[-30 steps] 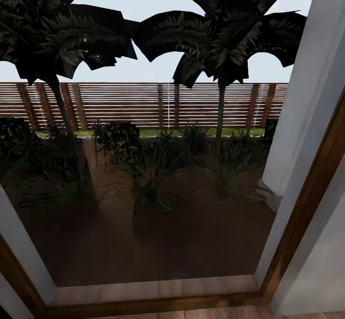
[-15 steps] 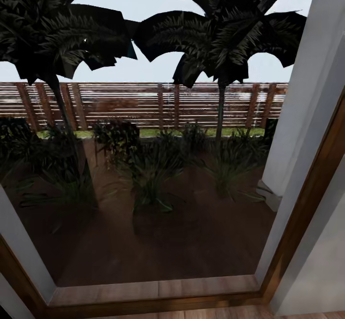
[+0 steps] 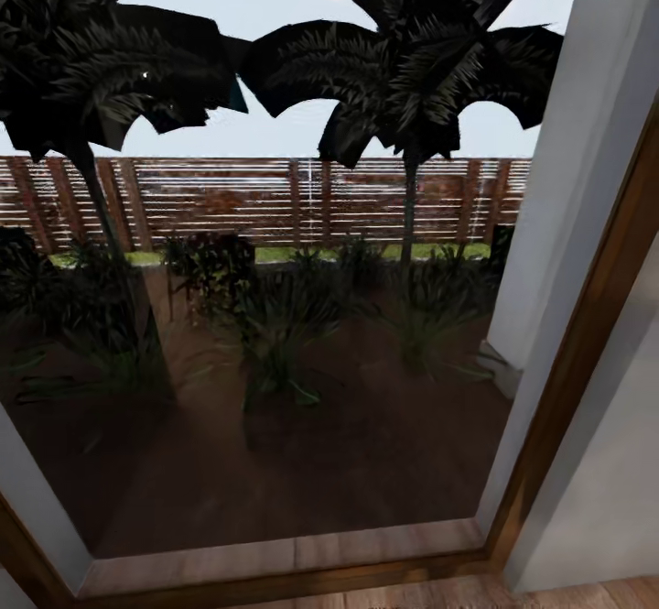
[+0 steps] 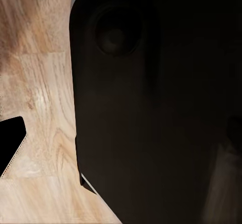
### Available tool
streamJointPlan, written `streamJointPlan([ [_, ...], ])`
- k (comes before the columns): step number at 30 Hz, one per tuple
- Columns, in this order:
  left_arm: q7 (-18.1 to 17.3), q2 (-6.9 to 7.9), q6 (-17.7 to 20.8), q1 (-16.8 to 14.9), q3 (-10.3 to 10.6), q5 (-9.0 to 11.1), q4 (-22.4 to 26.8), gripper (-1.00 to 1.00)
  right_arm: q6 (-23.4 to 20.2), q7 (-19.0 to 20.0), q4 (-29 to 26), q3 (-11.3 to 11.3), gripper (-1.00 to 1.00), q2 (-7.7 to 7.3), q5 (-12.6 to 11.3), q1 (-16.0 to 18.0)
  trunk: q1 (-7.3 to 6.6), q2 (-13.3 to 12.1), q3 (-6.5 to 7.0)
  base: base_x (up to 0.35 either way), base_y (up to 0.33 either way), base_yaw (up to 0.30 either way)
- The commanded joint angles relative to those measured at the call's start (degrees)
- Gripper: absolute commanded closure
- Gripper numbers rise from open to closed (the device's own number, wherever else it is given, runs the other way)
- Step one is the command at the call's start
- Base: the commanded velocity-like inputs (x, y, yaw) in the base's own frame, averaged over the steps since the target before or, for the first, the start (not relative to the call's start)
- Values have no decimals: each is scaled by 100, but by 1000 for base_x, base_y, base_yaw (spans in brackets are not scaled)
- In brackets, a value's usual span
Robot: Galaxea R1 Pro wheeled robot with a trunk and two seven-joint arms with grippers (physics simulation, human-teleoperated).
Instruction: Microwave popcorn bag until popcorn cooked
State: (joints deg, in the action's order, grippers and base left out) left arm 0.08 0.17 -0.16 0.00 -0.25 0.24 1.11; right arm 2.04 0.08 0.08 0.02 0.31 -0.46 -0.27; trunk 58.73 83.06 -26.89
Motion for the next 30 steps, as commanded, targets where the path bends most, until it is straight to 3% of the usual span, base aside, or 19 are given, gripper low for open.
streamJointPlan([
  [1,1,0,-2,0,-2,2,3,-100,25,1,1,-14,-100,2,-6,1,0,2,-4,0,0,-280],
  [7,1,0,-2,0,-2,2,3,-100,57,1,1,-136,-100,-4,-6,1,0,2,-4,0,0,-286],
  [22,-7,9,-2,0,45,-17,9,-100,227,1,1,-142,-100,-4,-6,1,0,2,-4,0,0,-287],
  [26,-8,114,-2,0,68,-35,24,-100,230,1,1,-142,-100,-1,-6,1,0,2,-4,0,0,-288],
  [30,-8,126,-2,0,73,-36,24,-100,244,1,1,-142,-100,5,-5,1,0,2,-4,0,0,-289],
])
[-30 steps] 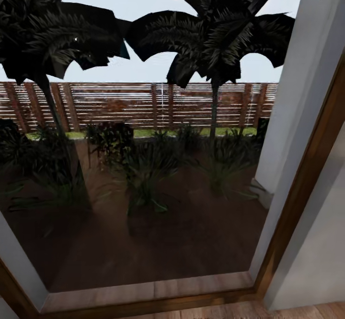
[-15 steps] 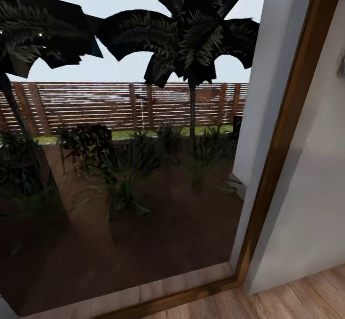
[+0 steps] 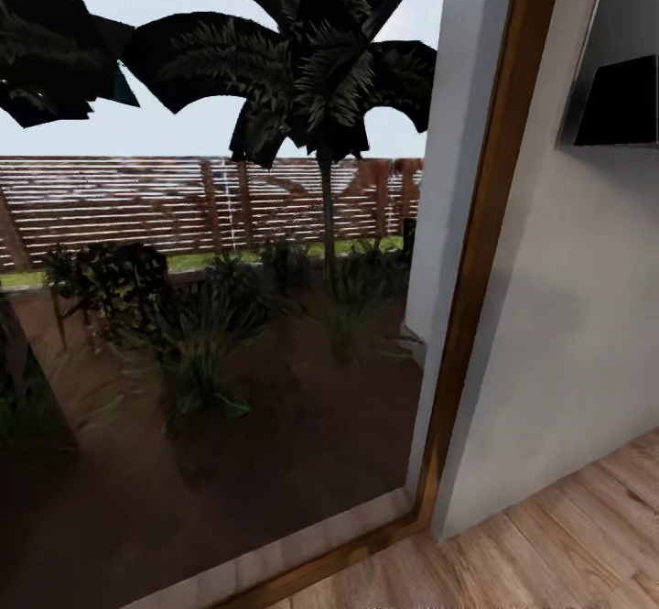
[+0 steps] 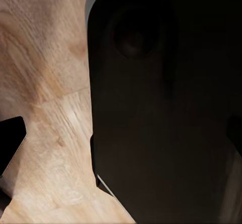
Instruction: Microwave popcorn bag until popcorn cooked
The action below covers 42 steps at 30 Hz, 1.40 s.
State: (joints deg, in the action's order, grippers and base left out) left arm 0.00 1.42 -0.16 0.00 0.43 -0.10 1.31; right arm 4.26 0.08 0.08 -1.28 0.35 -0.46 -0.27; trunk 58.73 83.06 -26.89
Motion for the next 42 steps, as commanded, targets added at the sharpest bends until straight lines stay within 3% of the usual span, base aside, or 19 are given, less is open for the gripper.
streamJointPlan([
  [1,0,-3,-2,0,6,-3,6,-100,33,1,1,-13,-100,1,-3,0,0,2,-4,0,0,-291],
  [16,0,-2,-2,0,9,2,4,-100,258,-10,8,-22,-100,-62,-29,0,0,2,-4,0,0,-296],
  [24,0,-2,-2,0,9,2,1,-100,268,-23,8,-22,-100,-65,-242,0,0,2,-4,0,0,-298],
  [42,0,-2,-2,0,9,2,6,-100,276,-34,10,-14,-100,-81,-253,0,0,2,-4,0,0,-298],
])
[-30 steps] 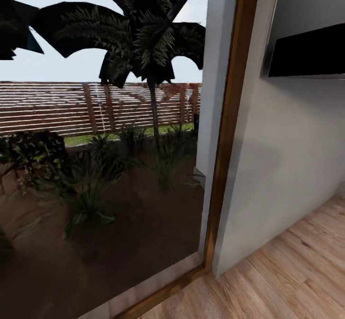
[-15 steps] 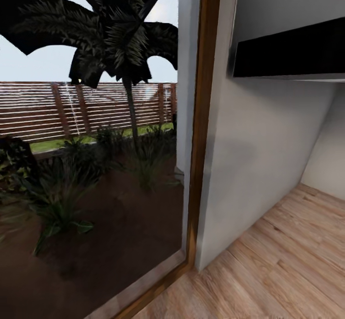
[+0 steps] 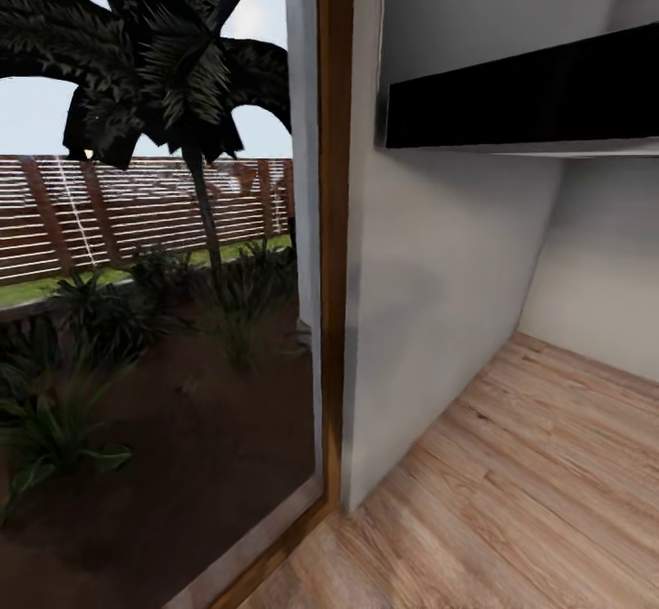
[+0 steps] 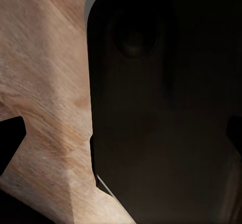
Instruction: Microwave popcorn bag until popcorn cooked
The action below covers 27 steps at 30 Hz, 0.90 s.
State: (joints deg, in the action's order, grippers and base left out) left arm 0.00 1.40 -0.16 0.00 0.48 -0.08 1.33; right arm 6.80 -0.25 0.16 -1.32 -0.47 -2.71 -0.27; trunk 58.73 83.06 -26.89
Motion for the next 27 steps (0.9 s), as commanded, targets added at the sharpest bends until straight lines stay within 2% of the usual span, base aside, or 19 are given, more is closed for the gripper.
streamJointPlan([
  [1,0,1,-2,0,5,-1,2,-100,23,-2,2,-10,-100,-2,-28,1,0,2,-4,0,0,-297],
  [4,0,-26,-2,0,-21,14,2,-100,50,-2,4,-9,-100,-5,-33,1,0,2,-3,0,0,-297],
  [7,-28,-190,-9,0,-59,23,39,-100,91,-2,3,-7,-100,-13,-17,1,0,2,4,0,0,-297],
  [8,-39,-322,-10,0,-62,25,71,-100,91,4,2,-3,-100,-14,5,1,0,2,4,0,0,-297],
  [11,-43,-391,-12,0,-65,23,84,-100,102,7,2,5,-100,-14,28,1,0,2,5,0,0,-297],
  [20,-36,-395,-17,0,-74,42,86,-100,248,72,11,2,-100,-31,-39,1,0,2,5,0,0,-297],
  [25,-35,-395,-19,0,-74,43,86,-100,258,90,13,-7,-100,-94,-51,1,0,2,5,0,0,-297],
  [27,-30,-395,-19,0,-74,43,86,-100,260,94,16,-16,-100,-170,-54,1,0,2,5,0,0,-297],
])
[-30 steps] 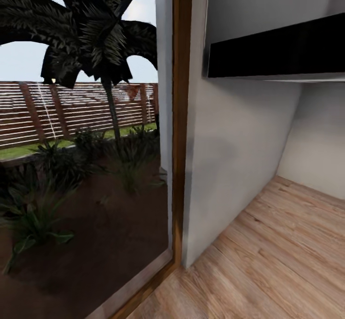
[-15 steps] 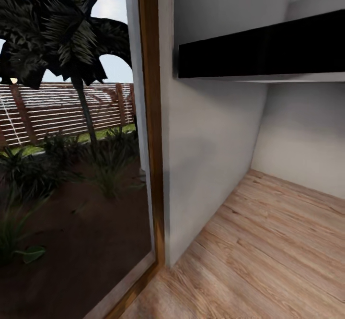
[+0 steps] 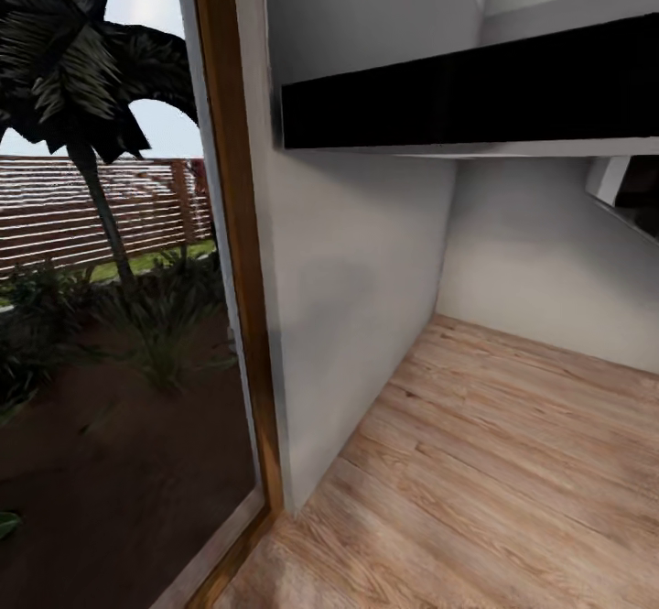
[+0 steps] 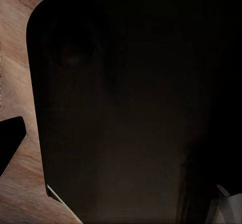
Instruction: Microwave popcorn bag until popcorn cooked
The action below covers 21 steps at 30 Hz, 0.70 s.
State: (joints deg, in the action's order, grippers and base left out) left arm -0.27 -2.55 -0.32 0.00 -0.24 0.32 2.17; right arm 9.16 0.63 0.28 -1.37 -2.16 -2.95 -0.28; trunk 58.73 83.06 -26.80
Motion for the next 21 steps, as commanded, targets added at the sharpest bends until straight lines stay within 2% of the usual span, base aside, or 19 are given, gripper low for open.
streamJointPlan([
  [1,-1,0,-3,0,-2,3,3,-100,24,7,2,-12,-100,-13,-33,1,0,2,-4,0,0,-297],
  [4,1,0,-3,0,-2,3,3,-100,25,51,6,-12,-100,-65,-318,1,0,2,-4,0,0,-297],
  [6,1,0,-3,0,-2,3,3,-100,25,93,7,-12,-100,-71,-361,1,0,2,-4,0,0,-297],
  [21,1,0,-3,0,-2,3,3,-100,25,113,6,-12,-100,-74,-382,1,0,2,-4,0,0,-297],
])
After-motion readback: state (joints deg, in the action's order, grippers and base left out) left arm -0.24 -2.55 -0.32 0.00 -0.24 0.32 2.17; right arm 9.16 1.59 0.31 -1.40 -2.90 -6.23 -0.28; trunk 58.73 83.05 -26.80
